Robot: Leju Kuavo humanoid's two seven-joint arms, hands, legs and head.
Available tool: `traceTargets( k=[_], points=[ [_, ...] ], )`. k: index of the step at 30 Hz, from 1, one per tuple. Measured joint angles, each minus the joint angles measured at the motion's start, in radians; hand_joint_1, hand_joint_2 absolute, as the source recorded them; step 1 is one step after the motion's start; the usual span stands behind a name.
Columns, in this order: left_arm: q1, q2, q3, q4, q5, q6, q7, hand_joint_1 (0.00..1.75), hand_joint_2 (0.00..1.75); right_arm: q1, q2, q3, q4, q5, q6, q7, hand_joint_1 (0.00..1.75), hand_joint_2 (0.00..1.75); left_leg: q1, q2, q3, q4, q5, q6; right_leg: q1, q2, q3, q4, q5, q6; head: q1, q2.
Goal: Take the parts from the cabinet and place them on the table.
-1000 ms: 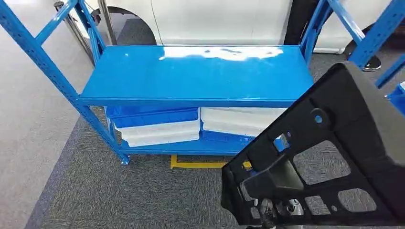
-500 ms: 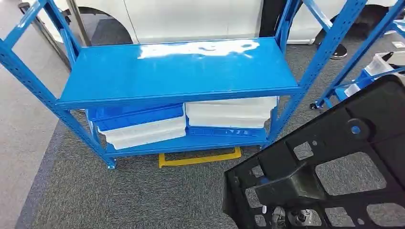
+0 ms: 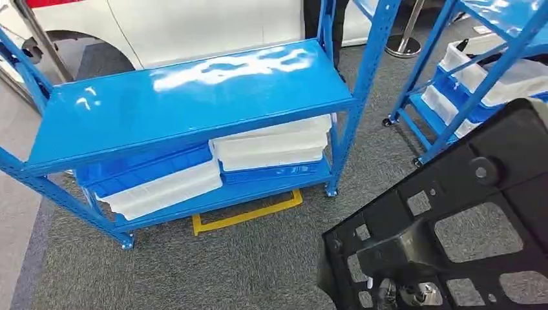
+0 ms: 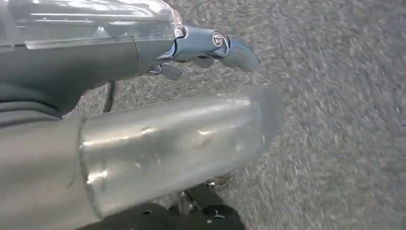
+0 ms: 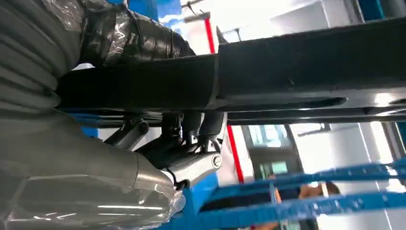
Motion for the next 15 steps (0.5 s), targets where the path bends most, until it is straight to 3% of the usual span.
traceTargets(
  k=[2, 3, 4, 6, 7, 8, 9, 12, 13, 14, 15],
  points=[
    [0.003, -0.002, 0.0, -0.002, -0.001, 0.0, 0.0, 0.0, 0.0, 0.002, 0.01, -0.008, 0.0, 0.003, 0.0, 0.0, 1.75, 1.75, 0.0, -0.013, -0.07, 0.156, -0.066, 0.0, 0.005, 0.024, -0.007, 0.001, 0.003, -0.004, 0.0, 0.0],
    [0.006, -0.002, 0.001, -0.003, -0.001, 0.0, 0.0, 0.0, 0.0, 0.003, 0.013, -0.011, 0.0, 0.003, 0.0, 0.001, 1.75, 1.75, 0.0, -0.013, -0.089, 0.195, -0.069, 0.001, 0.008, 0.036, -0.009, 0.002, 0.004, -0.006, 0.0, 0.0],
    [0.006, -0.003, 0.001, -0.003, -0.001, 0.0, 0.0, 0.0, 0.0, 0.005, 0.016, -0.014, 0.0, 0.003, 0.0, 0.001, 1.75, 1.75, 0.0, -0.014, -0.085, 0.184, -0.048, 0.004, 0.009, 0.05, -0.009, 0.004, 0.005, -0.006, 0.0, 0.0],
    [0.006, -0.003, 0.001, -0.006, -0.001, 0.0, 0.0, 0.0, 0.0, 0.006, 0.02, -0.016, 0.0, 0.004, 0.0, 0.001, 1.75, 1.75, -0.003, -0.025, -0.02, 0.04, 0.045, 0.018, 0.013, 0.079, -0.006, 0.007, 0.005, -0.006, 0.0, 0.0],
    [0.006, -0.003, 0.001, -0.006, -0.001, 0.0, 0.0, 0.0, 0.0, 0.006, 0.022, -0.018, 0.0, 0.004, 0.0, 0.001, 1.75, 1.75, -0.006, -0.057, 0.021, -0.052, 0.091, 0.029, 0.014, 0.091, -0.005, 0.007, 0.005, -0.005, 0.0, 0.0],
    [0.006, 0.002, 0.002, -0.011, -0.002, 0.0, 0.001, 0.0, 0.0, 0.006, 0.025, -0.02, -0.001, 0.007, 0.0, 0.001, 1.75, 1.75, -0.004, -0.123, 0.035, -0.088, 0.084, 0.042, 0.009, 0.097, -0.009, 0.007, 0.008, -0.001, 0.002, 0.0],
    [0.008, -0.004, 0.003, -0.013, -0.003, 0.0, 0.002, 0.0, 0.0, 0.003, 0.026, -0.022, -0.003, 0.018, 0.0, 0.003, 1.75, 1.75, -0.006, -0.127, 0.037, -0.108, 0.091, 0.04, 0.008, 0.113, -0.015, 0.012, 0.011, 0.006, 0.0, 0.0],
    [0.007, -0.005, 0.003, -0.019, -0.017, 0.0, 0.013, 0.0, 0.0, 0.015, 0.035, -0.034, -0.013, 0.055, 0.003, 0.007, 1.75, 1.75, -0.013, -0.095, 0.041, -0.117, 0.091, 0.041, -0.003, 0.148, -0.029, 0.003, 0.026, 0.031, 0.0, 0.0],
    [0.006, -0.013, 0.003, -0.021, -0.019, -0.002, 0.015, 0.0, 0.0, 0.017, 0.038, -0.042, -0.022, 0.063, 0.008, 0.006, 1.75, 1.75, 0.007, -0.075, 0.05, -0.141, 0.106, 0.045, 0.001, 0.147, -0.03, 0.01, 0.023, 0.036, 0.0, 0.0],
    [0.006, -0.013, 0.004, -0.027, -0.027, -0.003, 0.016, 0.0, 0.0, 0.02, 0.04, -0.05, -0.027, 0.072, 0.022, 0.005, 1.75, 1.75, 0.001, -0.061, 0.052, -0.148, 0.109, 0.047, 0.01, 0.087, -0.041, 0.03, 0.004, 0.038, 0.001, 0.0],
    [0.007, -0.016, 0.004, -0.03, -0.03, -0.006, 0.016, 0.0, 0.0, 0.019, 0.041, -0.06, -0.034, 0.077, 0.041, 0.005, 1.75, 1.75, 0.0, -0.044, 0.052, -0.149, 0.111, 0.054, 0.009, 0.05, -0.068, 0.082, -0.035, 0.041, 0.001, 0.0]
  ],
)
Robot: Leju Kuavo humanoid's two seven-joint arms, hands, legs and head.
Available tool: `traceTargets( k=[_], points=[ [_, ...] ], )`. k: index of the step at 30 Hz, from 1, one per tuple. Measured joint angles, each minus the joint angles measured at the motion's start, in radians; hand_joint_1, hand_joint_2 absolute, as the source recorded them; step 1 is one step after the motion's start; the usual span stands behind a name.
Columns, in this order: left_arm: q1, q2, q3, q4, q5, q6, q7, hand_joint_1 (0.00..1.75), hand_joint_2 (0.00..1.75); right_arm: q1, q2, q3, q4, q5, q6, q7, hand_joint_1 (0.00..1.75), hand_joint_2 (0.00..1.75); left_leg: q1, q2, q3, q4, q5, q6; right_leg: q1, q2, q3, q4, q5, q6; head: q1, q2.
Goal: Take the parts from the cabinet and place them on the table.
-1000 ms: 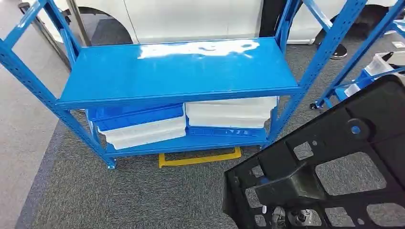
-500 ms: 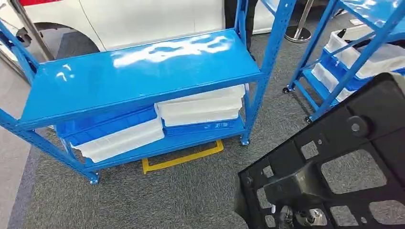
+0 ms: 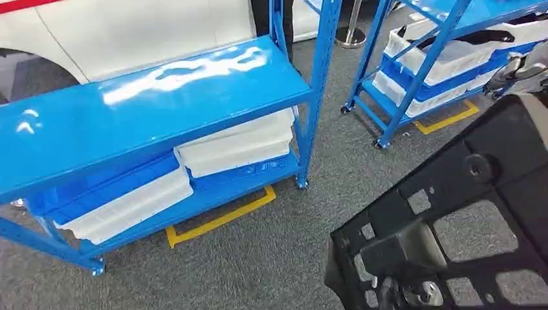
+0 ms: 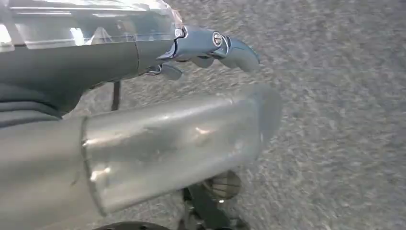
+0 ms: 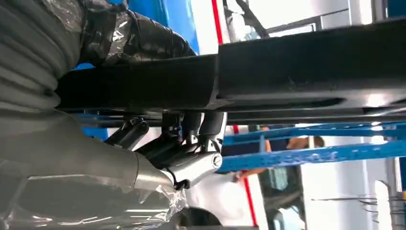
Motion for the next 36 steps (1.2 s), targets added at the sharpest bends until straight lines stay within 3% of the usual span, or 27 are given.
traceTargets(
  k=[1, 2, 3, 4, 6, 7, 8, 9, 12, 13, 15, 16, 18, 19, 20, 22, 23, 24, 26, 28, 29, 30, 31, 33, 34, 35, 36],
  points=[
    [0.002, -0.002, 0.0, -0.002, -0.006, -0.005, 0.0, 0.0, 0.0, -0.002, 0.005, -0.01, -0.003, 0.007, 0.017, -0.001, 1.75, 1.75, -0.002, 0.017, -0.002, 0.001, 0.0, 0.0, -0.001, -0.022, -0.035, 0.076, -0.041, 0.004, 0.001, 0.0],
    [0.003, -0.002, 0.0, -0.006, -0.012, -0.009, 0.0, 0.0, 0.0, -0.001, 0.011, -0.023, -0.005, 0.011, 0.038, -0.002, 1.75, 1.75, -0.003, 0.033, -0.003, 0.001, -0.002, 0.0, -0.004, -0.031, -0.067, 0.146, -0.072, 0.007, 0.0, 0.0],
    [0.003, -0.003, 0.0, -0.009, -0.019, -0.012, 0.0, 0.0, 0.0, -0.001, 0.018, -0.035, -0.006, 0.013, 0.055, -0.002, 1.75, 1.75, -0.004, 0.049, -0.004, 0.003, -0.002, 0.0, -0.007, -0.034, -0.091, 0.198, -0.088, 0.01, 0.0, 0.0],
    [0.002, -0.004, 0.0, -0.011, -0.029, -0.013, 0.0, 0.0, 0.0, -0.001, 0.024, -0.049, -0.006, 0.014, 0.072, -0.002, 1.75, 1.75, -0.003, 0.064, -0.004, 0.004, -0.004, -0.002, -0.01, -0.037, -0.093, 0.208, -0.079, 0.013, 0.0, 0.0],
    [-0.003, -0.008, 0.002, -0.011, -0.045, -0.015, -0.005, 0.0, 0.0, -0.001, 0.04, -0.077, -0.011, 0.027, 0.114, -0.006, 1.75, 1.75, -0.003, 0.091, -0.003, 0.008, -0.01, -0.009, -0.016, -0.05, -0.024, 0.09, -0.008, 0.016, 0.0, 0.0],
    [-0.007, -0.008, 0.003, -0.011, -0.05, -0.015, -0.007, 0.0, 0.0, -0.002, 0.047, -0.086, -0.015, 0.031, 0.124, -0.008, 1.75, 1.75, -0.002, 0.101, 0.0, 0.011, -0.013, -0.013, -0.017, -0.067, 0.034, -0.007, 0.031, 0.015, 0.0, 0.0],
    [-0.01, -0.008, 0.003, -0.011, -0.054, -0.015, -0.009, 0.0, 0.0, -0.004, 0.051, -0.094, -0.019, 0.034, 0.13, -0.01, 1.75, 1.75, -0.002, 0.11, 0.004, 0.016, -0.018, -0.019, -0.014, -0.105, 0.073, -0.087, 0.029, 0.01, 0.0, 0.0],
    [-0.011, -0.008, 0.004, -0.012, -0.058, -0.013, -0.011, 0.0, 0.0, -0.007, 0.053, -0.102, -0.019, 0.036, 0.133, -0.01, 1.75, 1.75, -0.011, 0.117, 0.0, 0.019, -0.023, -0.027, -0.007, -0.12, 0.074, -0.083, 0.03, 0.003, 0.0, 0.0],
    [-0.02, -0.008, 0.006, -0.012, -0.06, -0.006, -0.019, 0.0, 0.0, -0.008, 0.063, -0.133, -0.025, 0.043, 0.135, -0.014, 1.75, 1.75, -0.009, 0.138, 0.012, 0.019, -0.025, -0.041, 0.001, -0.088, 0.065, -0.079, 0.029, -0.013, 0.0, 0.0],
    [-0.022, -0.008, 0.006, -0.012, -0.063, -0.003, -0.019, 0.0, 0.0, -0.008, 0.066, -0.145, -0.028, 0.044, 0.135, -0.019, 1.75, 1.75, -0.007, 0.146, 0.014, 0.019, -0.028, -0.047, -0.006, -0.076, 0.065, -0.085, 0.034, -0.023, 0.0, 0.0],
    [-0.021, -0.009, 0.006, -0.012, -0.07, 0.007, -0.019, 0.0, 0.0, -0.009, 0.075, -0.167, -0.04, 0.035, 0.14, -0.034, 1.75, 1.75, -0.002, 0.068, -0.013, 0.081, -0.084, -0.054, -0.01, -0.059, 0.065, -0.091, 0.041, -0.036, 0.0, 0.0],
    [-0.02, -0.009, 0.007, -0.012, -0.072, 0.01, -0.018, 0.0, 0.0, -0.013, 0.079, -0.176, -0.043, 0.029, 0.147, -0.037, 1.75, 1.75, 0.0, 0.046, -0.046, 0.155, -0.126, -0.054, -0.01, -0.05, 0.061, -0.091, 0.043, -0.039, 0.0, 0.0],
    [-0.016, -0.011, 0.012, -0.012, -0.075, 0.016, -0.016, 0.0, 0.0, -0.013, 0.084, -0.201, -0.044, 0.016, 0.165, -0.041, 1.75, 1.75, 0.0, 0.03, -0.123, 0.32, -0.192, -0.055, -0.005, -0.024, 0.058, -0.089, 0.044, -0.042, 0.0, 0.0],
    [-0.013, -0.014, 0.013, -0.012, -0.079, 0.019, -0.016, 0.0, 0.0, -0.013, 0.087, -0.216, -0.044, 0.012, 0.174, -0.04, 1.75, 1.75, 0.0, 0.03, -0.14, 0.352, -0.189, -0.054, -0.002, -0.01, 0.057, -0.088, 0.044, -0.042, 0.0, 0.0],
    [-0.011, -0.018, 0.013, -0.012, -0.079, 0.021, -0.016, 0.0, 0.0, -0.013, 0.089, -0.227, -0.044, 0.009, 0.179, -0.04, 1.75, 1.75, -0.001, 0.029, -0.134, 0.332, -0.16, -0.05, -0.001, 0.004, 0.058, -0.086, 0.044, -0.042, 0.0, 0.0],
    [-0.012, -0.02, 0.013, -0.012, -0.08, 0.023, -0.016, 0.0, 0.0, -0.014, 0.093, -0.249, -0.045, 0.006, 0.186, -0.04, 1.75, 1.75, -0.001, 0.012, -0.074, 0.183, -0.061, -0.039, 0.002, 0.033, 0.062, -0.085, 0.044, -0.042, 0.0, 0.0],
    [-0.011, -0.023, 0.013, -0.012, -0.08, 0.024, -0.016, 0.0, 0.0, -0.015, 0.095, -0.256, -0.047, 0.006, 0.188, -0.04, 1.75, 1.75, -0.001, -0.023, -0.036, 0.091, -0.016, -0.03, 0.002, 0.046, 0.063, -0.084, 0.044, -0.042, 0.0, 0.0],
    [-0.012, -0.022, 0.014, -0.013, -0.08, 0.024, -0.016, 0.0, 0.0, -0.018, 0.098, -0.259, -0.047, 0.006, 0.19, -0.04, 1.75, 1.75, -0.001, -0.068, -0.024, 0.057, -0.025, -0.024, 0.004, 0.055, 0.059, -0.082, 0.046, -0.037, 0.001, 0.0],
    [-0.012, -0.029, 0.014, -0.013, -0.08, 0.024, -0.014, 0.0, 0.0, -0.02, 0.1, -0.264, -0.048, 0.006, 0.194, -0.04, 1.75, 1.75, -0.006, -0.054, -0.02, 0.038, -0.027, -0.026, -0.004, 0.079, 0.045, -0.079, 0.051, -0.023, 0.0, 0.0],
    [-0.015, -0.031, 0.015, -0.014, -0.081, 0.024, -0.014, 0.0, 0.0, -0.018, 0.101, -0.273, -0.048, 0.006, 0.199, -0.038, 1.75, 1.75, -0.009, -0.034, -0.015, 0.031, -0.021, -0.017, -0.007, 0.102, 0.04, -0.087, 0.06, -0.006, 0.0, 0.0],
    [-0.015, -0.035, 0.015, -0.014, -0.083, 0.024, -0.014, 0.0, 0.0, -0.019, 0.101, -0.278, -0.049, 0.006, 0.201, -0.037, 1.75, 1.75, 0.005, -0.02, -0.01, 0.014, -0.009, -0.008, -0.006, 0.083, 0.04, -0.076, 0.054, -0.004, 0.0, 0.0],
    [-0.016, -0.035, 0.016, -0.016, -0.083, 0.024, -0.015, 0.0, 0.0, -0.018, 0.101, -0.281, -0.049, 0.006, 0.201, -0.037, 1.75, 1.75, 0.001, -0.007, -0.007, 0.008, -0.007, -0.004, 0.0, 0.019, 0.027, -0.052, 0.032, 0.0, 0.001, 0.0],
    [-0.015, -0.037, 0.016, -0.016, -0.085, 0.023, -0.014, 0.0, 0.0, -0.022, 0.101, -0.282, -0.049, 0.006, 0.203, -0.037, 1.75, 1.75, 0.0, 0.009, -0.007, 0.008, -0.007, 0.001, 0.0, -0.016, -0.004, 0.009, -0.011, 0.005, 0.002, 0.0],
    [-0.012, -0.038, 0.019, -0.016, -0.087, 0.021, -0.013, 0.0, 0.0, -0.024, 0.101, -0.282, -0.048, 0.006, 0.204, -0.036, 1.75, 1.75, -0.004, 0.04, -0.008, 0.009, -0.009, 0.003, -0.006, -0.034, -0.077, 0.165, -0.086, 0.014, 0.002, 0.0],
    [-0.012, -0.038, 0.021, -0.016, -0.088, 0.019, -0.012, 0.0, 0.0, -0.023, 0.101, -0.283, -0.048, 0.006, 0.201, -0.036, 1.75, 1.75, -0.005, 0.056, -0.009, 0.009, -0.01, 0.002, -0.009, -0.036, -0.101, 0.216, -0.099, 0.017, 0.002, 0.0],
    [-0.012, -0.038, 0.022, -0.016, -0.089, 0.017, -0.012, 0.0, 0.0, -0.022, 0.101, -0.284, -0.047, 0.006, 0.197, -0.036, 1.75, 1.75, -0.005, 0.071, -0.008, 0.01, -0.012, 0.0, -0.011, -0.038, -0.099, 0.218, -0.085, 0.021, 0.002, 0.0],
    [-0.013, -0.039, 0.022, -0.016, -0.089, 0.014, -0.012, 0.0, 0.0, -0.022, 0.101, -0.284, -0.046, 0.006, 0.194, -0.036, 1.75, 1.75, -0.005, 0.083, -0.006, 0.01, -0.015, -0.002, -0.014, -0.042, -0.073, 0.172, -0.053, 0.022, 0.002, 0.0]
  ],
)
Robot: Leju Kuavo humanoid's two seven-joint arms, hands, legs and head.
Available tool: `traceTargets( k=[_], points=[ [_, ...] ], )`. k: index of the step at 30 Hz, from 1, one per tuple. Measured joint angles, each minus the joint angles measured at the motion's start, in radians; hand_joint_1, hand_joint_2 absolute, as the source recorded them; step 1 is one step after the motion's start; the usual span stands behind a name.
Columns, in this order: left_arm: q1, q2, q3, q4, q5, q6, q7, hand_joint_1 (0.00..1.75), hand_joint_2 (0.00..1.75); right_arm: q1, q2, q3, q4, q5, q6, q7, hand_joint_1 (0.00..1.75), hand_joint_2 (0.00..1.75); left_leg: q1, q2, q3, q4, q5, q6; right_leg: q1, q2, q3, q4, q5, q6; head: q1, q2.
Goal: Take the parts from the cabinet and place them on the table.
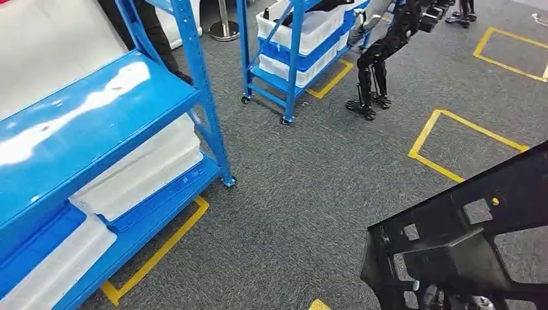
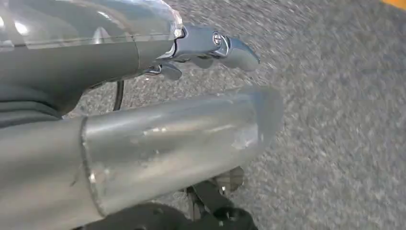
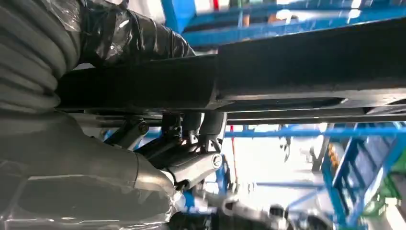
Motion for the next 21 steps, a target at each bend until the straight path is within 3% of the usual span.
traceTargets(
  k=[1, 2, 3, 4, 8, 10, 11, 12, 13, 14, 15, 16, 17, 18, 19, 21],
  points=[
    [-0.002, -0.001, 0.0, 0.0, 0.0, -0.002, 0.0, 0.0, 0.0, 0.0, 0.0, 0.0, 0.0, 0.001, -0.003, 0.0, 1.75, 1.75, 0.0, 0.012, 0.004, 0.001, -0.004, -0.003, -0.003, -0.01, 0.051, -0.086, 0.044, 0.0, 0.0, 0.0],
    [-0.003, -0.002, 0.0, 0.0, 0.0, -0.003, 0.0, 0.0, 0.0, 0.0, 0.0, -0.001, 0.0, 0.003, -0.005, 0.0, 1.75, 1.75, 0.0, 0.022, 0.01, 0.003, -0.009, -0.007, -0.004, -0.032, 0.109, -0.186, 0.083, 0.0, 0.0, 0.0],
    [-0.004, -0.002, 0.001, 0.0, 0.0, -0.005, 0.0, 0.0, 0.0, -0.001, 0.0, -0.001, 0.0, 0.003, -0.006, -0.001, 1.75, 1.75, -0.002, 0.029, 0.013, 0.007, -0.014, -0.013, 0.0, -0.077, 0.143, -0.255, 0.079, -0.003, 0.0, 0.0],
    [-0.004, -0.002, 0.002, 0.0, 0.0, -0.005, 0.0, 0.0, 0.0, -0.001, 0.0, 0.0, 0.0, 0.006, -0.007, 0.0, 1.75, 1.75, -0.01, 0.036, 0.01, 0.012, -0.021, -0.021, 0.008, -0.075, 0.144, -0.255, 0.079, -0.012, 0.0, 0.0],
    [-0.013, -0.002, 0.007, 0.0, -0.001, -0.007, 0.0, 0.0, 0.0, 0.004, 0.004, 0.0, -0.001, 0.018, -0.01, -0.003, 1.75, 1.75, -0.006, 0.065, 0.023, 0.01, -0.029, -0.039, 0.008, -0.03, 0.138, -0.258, 0.082, -0.039, -0.001, 0.0],
    [-0.012, -0.001, 0.008, 0.0, -0.001, -0.007, 0.0, 0.0, 0.0, 0.004, 0.005, 0.004, -0.001, 0.024, -0.013, -0.004, 1.75, 1.75, 0.0, -0.018, -0.007, 0.082, -0.088, -0.044, 0.006, -0.015, 0.138, -0.262, 0.086, -0.051, -0.001, 0.0],
    [-0.011, -0.001, 0.01, 0.0, -0.002, -0.007, 0.0, 0.0, 0.0, 0.003, 0.006, 0.008, -0.001, 0.031, -0.015, -0.005, 1.75, 1.75, 0.0, -0.04, -0.044, 0.165, -0.131, -0.044, 0.006, -0.004, 0.136, -0.261, 0.086, -0.054, -0.001, 0.0],
    [-0.01, 0.0, 0.014, 0.0, -0.003, -0.006, 0.0, 0.0, 0.0, 0.004, 0.007, 0.012, -0.001, 0.041, -0.022, -0.005, 1.75, 1.75, 0.0, -0.05, -0.086, 0.253, -0.167, -0.045, 0.009, 0.008, 0.136, -0.261, 0.086, -0.056, -0.001, 0.0],
    [-0.008, 0.0, 0.016, 0.0, -0.003, -0.005, 0.0, 0.0, 0.0, 0.004, 0.008, 0.012, 0.0, 0.045, -0.026, -0.005, 1.75, 1.75, -0.001, -0.053, -0.122, 0.322, -0.185, -0.044, 0.011, 0.022, 0.136, -0.26, 0.085, -0.058, -0.001, 0.0],
    [-0.007, 0.0, 0.017, 0.0, -0.005, -0.005, 0.0, 0.0, 0.0, 0.005, 0.008, 0.012, 0.001, 0.046, -0.029, -0.005, 1.75, 1.75, -0.001, -0.054, -0.138, 0.344, -0.175, -0.041, 0.013, 0.037, 0.137, -0.259, 0.085, -0.058, -0.001, 0.0],
    [-0.005, 0.0, 0.017, 0.0, -0.005, -0.005, 0.0, 0.0, 0.0, 0.006, 0.008, 0.012, 0.002, 0.047, -0.029, -0.005, 1.75, 1.75, -0.001, -0.055, -0.132, 0.316, -0.142, -0.038, 0.014, 0.051, 0.14, -0.259, 0.085, -0.058, -0.001, 0.0],
    [-0.005, 0.0, 0.018, 0.0, -0.006, -0.005, 0.0, 0.0, 0.0, 0.006, 0.008, 0.012, 0.003, 0.047, -0.029, -0.005, 1.75, 1.75, -0.001, -0.059, -0.108, 0.251, -0.093, -0.034, 0.015, 0.066, 0.143, -0.258, 0.084, -0.058, -0.001, 0.0],
    [-0.006, 0.002, 0.018, 0.0, -0.009, -0.004, 0.0, 0.0, 0.0, 0.006, 0.008, 0.012, 0.003, 0.048, -0.028, -0.005, 1.75, 1.75, -0.001, -0.075, -0.07, 0.153, -0.033, -0.028, 0.015, 0.082, 0.147, -0.258, 0.083, -0.057, -0.001, 0.0],
    [-0.005, 0.004, 0.019, 0.0, -0.01, -0.002, 0.0, 0.0, 0.0, 0.006, 0.008, 0.012, 0.003, 0.048, -0.028, -0.006, 1.75, 1.75, -0.001, -0.114, -0.042, 0.074, 0.005, -0.022, 0.015, 0.093, 0.149, -0.258, 0.082, -0.056, -0.001, 0.0],
    [-0.005, 0.007, 0.022, 0.0, -0.012, -0.002, 0.0, 0.0, 0.0, 0.005, 0.008, 0.013, 0.004, 0.048, -0.028, -0.008, 1.75, 1.75, 0.001, -0.16, -0.036, 0.053, -0.003, -0.019, 0.019, 0.104, 0.144, -0.253, 0.081, -0.051, 0.0, 0.0],
    [-0.009, 0.007, 0.026, 0.0, -0.012, 0.0, 0.001, 0.0, 0.0, 0.007, 0.01, 0.015, 0.005, 0.048, -0.028, -0.008, 1.75, 1.75, -0.003, -0.145, -0.026, 0.036, -0.01, -0.02, 0.009, 0.127, 0.131, -0.253, 0.088, -0.038, -0.001, 0.0]
  ],
)
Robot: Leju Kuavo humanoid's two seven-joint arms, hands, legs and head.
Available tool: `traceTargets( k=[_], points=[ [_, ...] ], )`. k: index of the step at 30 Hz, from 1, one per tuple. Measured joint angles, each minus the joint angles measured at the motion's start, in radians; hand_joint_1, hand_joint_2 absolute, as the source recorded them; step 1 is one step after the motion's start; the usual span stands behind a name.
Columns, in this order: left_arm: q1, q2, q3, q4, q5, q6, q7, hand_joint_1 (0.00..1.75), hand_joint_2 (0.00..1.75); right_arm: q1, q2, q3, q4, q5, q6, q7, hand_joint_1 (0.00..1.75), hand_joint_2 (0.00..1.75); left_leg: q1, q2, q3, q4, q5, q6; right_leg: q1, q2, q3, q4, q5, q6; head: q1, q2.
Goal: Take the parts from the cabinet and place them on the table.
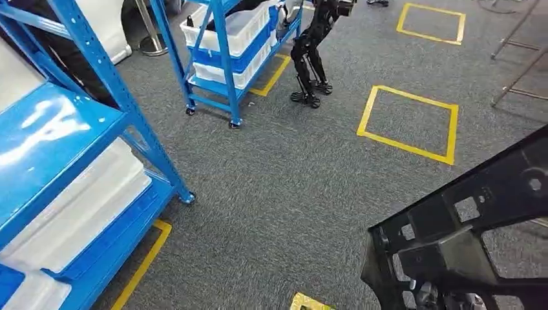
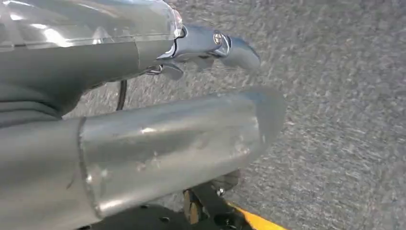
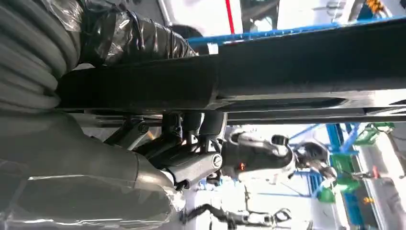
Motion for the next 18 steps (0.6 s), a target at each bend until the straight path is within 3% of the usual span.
traceTargets(
  k=[2, 3, 4, 5, 7, 8, 9, 11, 12, 13, 17, 18],
  points=[
    [-0.002, 0.0, 0.001, 0.0, 0.0, 0.001, 0.0, 0.0, 0.0, 0.007, 0.0, -0.001, 0.0, 0.002, -0.001, 0.0, 1.75, 1.75, 0.003, 0.023, 0.003, -0.012, 0.009, 0.01, 0.001, 0.026, -0.006, -0.005, 0.008, 0.016, 0.0, 0.0],
    [-0.002, 0.001, 0.001, 0.0, 0.0, 0.001, 0.0, 0.0, 0.0, 0.009, 0.0, -0.001, 0.001, 0.005, -0.004, -0.002, 1.75, 1.75, 0.008, 0.043, 0.008, -0.021, 0.015, 0.018, 0.001, -0.02, -0.006, 0.01, -0.005, 0.017, 0.0, 0.0],
    [-0.002, 0.003, 0.003, 0.0, 0.0, 0.001, 0.0, 0.0, 0.0, 0.008, 0.001, 0.0, 0.001, 0.006, -0.008, -0.004, 1.75, 1.75, 0.006, 0.054, 0.009, -0.024, 0.016, 0.024, 0.006, -0.076, -0.026, 0.051, -0.037, 0.019, 0.0, 0.0],
    [0.0, 0.005, 0.006, 0.0, 0.0, 0.0, 0.0, 0.0, 0.0, 0.006, 0.0, 0.001, 0.002, 0.006, -0.011, -0.004, 1.75, 1.75, 0.003, 0.07, 0.008, -0.024, 0.015, 0.026, 0.005, -0.103, -0.06, 0.12, -0.078, 0.023, 0.0, 0.0],
    [0.005, 0.008, 0.008, 0.0, 0.0, 0.0, 0.0, 0.0, 0.0, 0.007, 0.001, 0.005, 0.004, 0.008, -0.014, -0.005, 1.75, 1.75, -0.001, 0.104, 0.007, -0.022, 0.013, 0.029, 0.0, -0.119, -0.135, 0.277, -0.144, 0.029, 0.0, 0.0],
    [0.005, 0.009, 0.009, 0.001, 0.0, -0.002, 0.0, 0.0, 0.0, 0.008, 0.001, 0.005, 0.006, 0.008, -0.014, -0.005, 1.75, 1.75, -0.002, 0.12, 0.007, -0.021, 0.012, 0.03, -0.003, -0.121, -0.153, 0.312, -0.145, 0.031, 0.0, 0.0],
    [0.004, 0.011, 0.01, 0.001, 0.0, -0.003, 0.0, 0.0, 0.0, 0.009, 0.0, 0.005, 0.009, 0.009, -0.014, -0.006, 1.75, 1.75, -0.001, 0.135, 0.007, -0.02, 0.01, 0.028, -0.006, -0.124, -0.142, 0.292, -0.121, 0.034, 0.0, 0.0],
    [0.001, 0.012, 0.013, 0.002, 0.001, -0.005, 0.0, 0.0, 0.0, 0.01, 0.0, 0.007, 0.011, 0.01, -0.014, -0.007, 1.75, 1.75, -0.001, 0.157, 0.01, -0.018, 0.004, 0.023, -0.01, -0.141, -0.055, 0.135, -0.04, 0.035, 0.0, 0.0],
    [0.0, 0.013, 0.014, 0.002, 0.001, -0.006, 0.0, 0.0, 0.0, 0.009, 0.0, 0.008, 0.011, 0.011, -0.014, -0.008, 1.75, 1.75, -0.001, 0.169, 0.017, -0.017, 0.0, 0.019, -0.011, -0.173, 0.008, 0.025, -0.003, 0.033, 0.0, 0.0],
    [0.0, 0.013, 0.014, 0.002, 0.001, -0.008, 0.0, 0.0, 0.0, 0.008, 0.0, 0.008, 0.011, 0.011, -0.014, -0.009, 1.75, 1.75, -0.005, 0.174, 0.02, -0.016, -0.002, 0.015, -0.004, -0.21, 0.021, -0.005, -0.021, 0.028, 0.0, 0.0],
    [-0.005, 0.016, 0.016, 0.004, 0.002, -0.008, 0.001, 0.0, 0.0, 0.012, 0.002, 0.013, 0.011, 0.018, -0.014, -0.011, 1.75, 1.75, -0.007, 0.206, 0.029, -0.017, -0.007, -0.007, 0.008, -0.173, 0.013, -0.004, -0.012, 0.01, 0.0, 0.0],
    [-0.005, 0.016, 0.016, 0.006, 0.002, -0.008, 0.003, 0.0, 0.0, 0.013, 0.002, 0.014, 0.011, 0.024, -0.016, -0.011, 1.75, 1.75, -0.002, 0.2, 0.026, -0.013, -0.017, -0.014, -0.005, -0.16, 0.019, -0.016, -0.003, -0.003, 0.0, 0.0]
  ],
)
